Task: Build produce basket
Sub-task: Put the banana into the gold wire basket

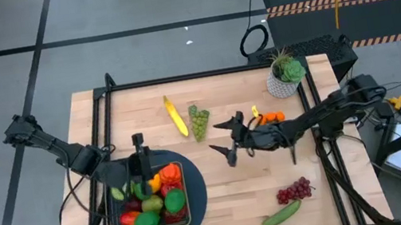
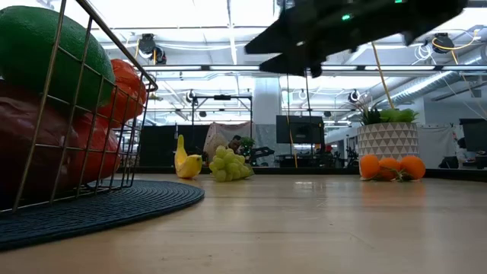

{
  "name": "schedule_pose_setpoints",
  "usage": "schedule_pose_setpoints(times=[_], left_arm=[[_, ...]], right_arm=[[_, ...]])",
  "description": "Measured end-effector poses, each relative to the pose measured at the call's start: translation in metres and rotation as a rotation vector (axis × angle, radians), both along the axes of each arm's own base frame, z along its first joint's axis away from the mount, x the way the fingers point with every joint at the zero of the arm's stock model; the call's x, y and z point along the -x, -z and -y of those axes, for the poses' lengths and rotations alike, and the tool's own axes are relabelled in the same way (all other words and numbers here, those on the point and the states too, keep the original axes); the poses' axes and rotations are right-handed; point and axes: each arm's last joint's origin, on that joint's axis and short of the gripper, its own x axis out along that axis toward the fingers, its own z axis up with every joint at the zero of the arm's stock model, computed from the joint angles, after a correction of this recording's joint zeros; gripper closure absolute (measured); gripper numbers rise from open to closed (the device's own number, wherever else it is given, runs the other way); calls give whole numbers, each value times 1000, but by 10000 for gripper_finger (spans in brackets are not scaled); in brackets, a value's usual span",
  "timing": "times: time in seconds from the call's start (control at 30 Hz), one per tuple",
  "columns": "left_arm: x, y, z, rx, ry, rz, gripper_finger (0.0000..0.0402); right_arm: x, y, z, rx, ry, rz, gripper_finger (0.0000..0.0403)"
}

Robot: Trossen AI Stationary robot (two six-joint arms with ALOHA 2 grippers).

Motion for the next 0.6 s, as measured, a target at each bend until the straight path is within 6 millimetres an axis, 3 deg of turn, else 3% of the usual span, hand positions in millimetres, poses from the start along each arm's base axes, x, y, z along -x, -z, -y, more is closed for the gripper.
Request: schedule_pose_setpoints(times=[0.1, 0.3, 0.6], left_arm=[[6, 8, -12, 19, -29, 43, 259], [27, 5, -28, 73, -52, 154, 261], [49, 2, -39, 152, -64, 228, 261]], right_arm=[[-19, 2, 9, -24, 43, -35, 63], [-56, 5, 38, -36, 82, -125, 63], [-100, 35, 75, 28, 68, -230, 63]])
